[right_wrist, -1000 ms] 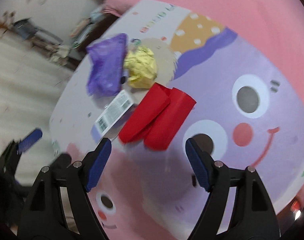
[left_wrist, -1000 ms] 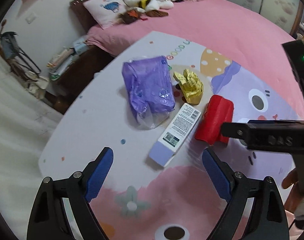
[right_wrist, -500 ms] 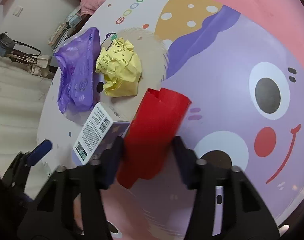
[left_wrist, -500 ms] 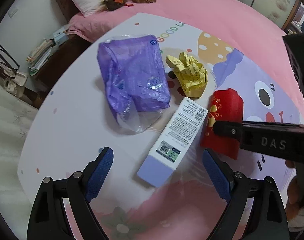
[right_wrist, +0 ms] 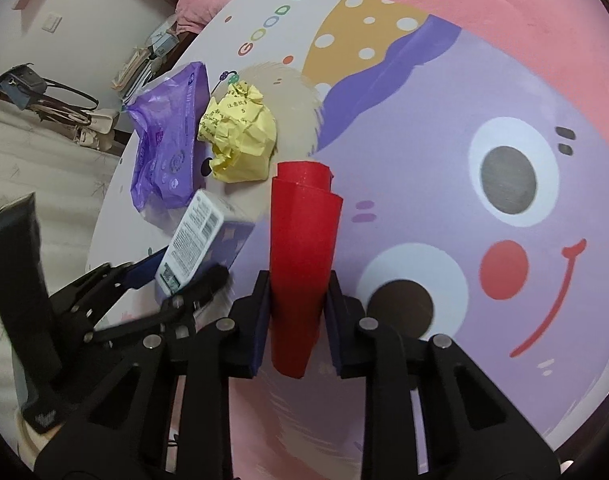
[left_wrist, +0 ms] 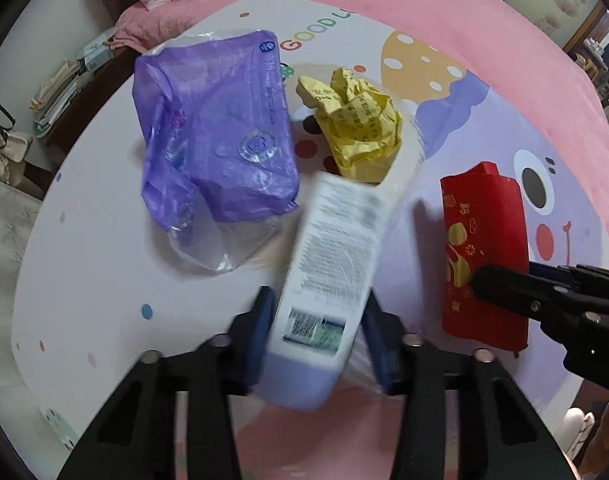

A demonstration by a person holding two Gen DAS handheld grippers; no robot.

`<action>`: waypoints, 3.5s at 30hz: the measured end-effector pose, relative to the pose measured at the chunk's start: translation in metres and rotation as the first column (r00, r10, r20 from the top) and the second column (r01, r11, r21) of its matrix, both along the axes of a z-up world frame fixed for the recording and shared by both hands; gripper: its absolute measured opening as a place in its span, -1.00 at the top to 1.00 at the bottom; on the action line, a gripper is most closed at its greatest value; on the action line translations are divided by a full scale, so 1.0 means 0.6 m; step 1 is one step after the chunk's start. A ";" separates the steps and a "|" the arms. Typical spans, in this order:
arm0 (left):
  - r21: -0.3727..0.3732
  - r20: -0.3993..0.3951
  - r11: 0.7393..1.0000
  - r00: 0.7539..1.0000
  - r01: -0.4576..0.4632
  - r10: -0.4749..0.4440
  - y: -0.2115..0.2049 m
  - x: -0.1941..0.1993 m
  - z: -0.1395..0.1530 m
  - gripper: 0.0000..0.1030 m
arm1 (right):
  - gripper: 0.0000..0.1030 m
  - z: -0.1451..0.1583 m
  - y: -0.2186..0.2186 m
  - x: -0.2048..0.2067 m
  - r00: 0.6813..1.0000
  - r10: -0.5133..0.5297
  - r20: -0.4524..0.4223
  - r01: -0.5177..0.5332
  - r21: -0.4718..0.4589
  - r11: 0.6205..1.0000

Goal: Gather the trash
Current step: 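Grasp the white-and-lavender box with the left tool while the right tool grasps the red paper cups, then carry the box and cups over the bin and open both tools, then raise both tools back toward the table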

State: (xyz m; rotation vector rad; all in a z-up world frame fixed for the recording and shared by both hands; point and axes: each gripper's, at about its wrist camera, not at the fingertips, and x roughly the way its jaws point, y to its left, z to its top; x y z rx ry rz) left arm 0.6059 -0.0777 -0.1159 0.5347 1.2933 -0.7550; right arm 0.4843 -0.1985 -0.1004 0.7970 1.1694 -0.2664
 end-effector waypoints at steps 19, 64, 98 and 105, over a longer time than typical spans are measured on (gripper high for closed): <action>-0.193 0.034 0.953 0.969 -0.235 0.245 0.106 -0.189 0.153 0.32 | 0.59 0.099 0.011 -0.124 0.976 0.172 0.133 -0.175 0.008 0.985; 0.042 -0.171 0.826 0.811 -0.561 0.560 0.006 -0.950 -0.320 0.32 | 0.59 -0.415 -0.104 -0.738 0.839 0.505 -0.202 -0.484 0.146 0.863; -0.001 -0.005 0.782 0.782 -0.623 0.623 0.050 -0.898 -0.251 -0.67 | -0.06 -0.351 -0.091 -0.678 0.822 0.543 -0.171 -0.552 -0.009 0.834; -0.053 0.022 0.789 0.789 -0.612 0.614 0.028 -0.901 -0.192 -0.67 | -0.06 -0.290 -0.091 -0.687 0.822 0.556 -0.124 -0.563 -0.030 0.826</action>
